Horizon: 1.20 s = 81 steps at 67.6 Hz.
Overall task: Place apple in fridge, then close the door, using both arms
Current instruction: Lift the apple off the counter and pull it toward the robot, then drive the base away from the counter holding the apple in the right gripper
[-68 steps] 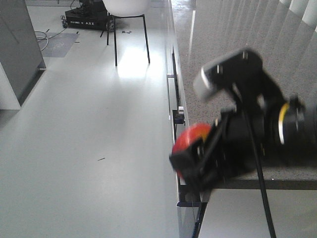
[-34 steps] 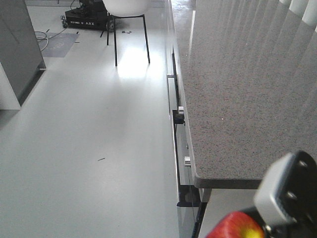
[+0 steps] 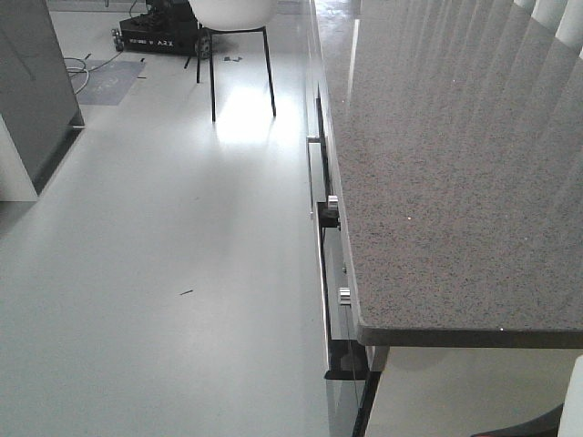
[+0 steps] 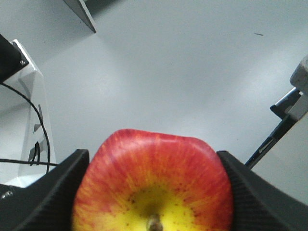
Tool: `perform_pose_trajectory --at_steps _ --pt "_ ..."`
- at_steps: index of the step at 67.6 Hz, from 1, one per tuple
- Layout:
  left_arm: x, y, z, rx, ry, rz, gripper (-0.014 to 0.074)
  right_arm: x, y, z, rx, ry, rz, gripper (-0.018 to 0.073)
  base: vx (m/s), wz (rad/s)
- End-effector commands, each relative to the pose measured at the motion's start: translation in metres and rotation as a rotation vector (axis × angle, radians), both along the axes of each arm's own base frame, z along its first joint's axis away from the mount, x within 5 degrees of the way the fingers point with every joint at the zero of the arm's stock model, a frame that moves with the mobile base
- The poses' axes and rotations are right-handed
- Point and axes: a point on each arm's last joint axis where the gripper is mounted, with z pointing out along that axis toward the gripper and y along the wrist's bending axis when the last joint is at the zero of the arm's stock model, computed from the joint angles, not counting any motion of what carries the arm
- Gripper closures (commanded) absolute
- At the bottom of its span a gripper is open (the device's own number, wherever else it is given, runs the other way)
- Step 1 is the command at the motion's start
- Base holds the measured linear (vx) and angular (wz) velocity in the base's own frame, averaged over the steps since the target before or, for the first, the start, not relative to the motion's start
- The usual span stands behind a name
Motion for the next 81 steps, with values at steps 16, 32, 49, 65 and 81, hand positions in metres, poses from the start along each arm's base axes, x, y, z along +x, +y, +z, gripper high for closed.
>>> perform_pose_trajectory --at_steps 16,32,49,65,81 --pt "-0.0011 0.0001 0.003 -0.016 -0.072 -0.003 0.0603 0.0017 0.0021 0.0114 0.06 -0.04 -0.008 0.0348 0.0 0.0" --pt "-0.0011 0.0001 0.003 -0.016 -0.072 -0.003 0.0603 0.0017 0.0021 0.0114 0.06 -0.04 -0.008 0.0347 0.0 0.0" --pt "-0.0011 0.0001 0.003 -0.016 -0.072 -0.003 0.0603 0.0017 0.0021 0.0114 0.06 -0.04 -0.008 0.0347 0.0 0.0" --pt "-0.0011 0.0001 0.003 -0.016 -0.072 -0.003 0.0603 0.0017 0.0021 0.0114 0.06 -0.04 -0.008 0.0347 -0.01 0.07" --pt "-0.0011 0.0001 0.003 -0.016 -0.072 -0.003 0.0603 0.0018 0.0021 0.0114 0.061 -0.04 -0.008 0.0347 -0.05 0.23"
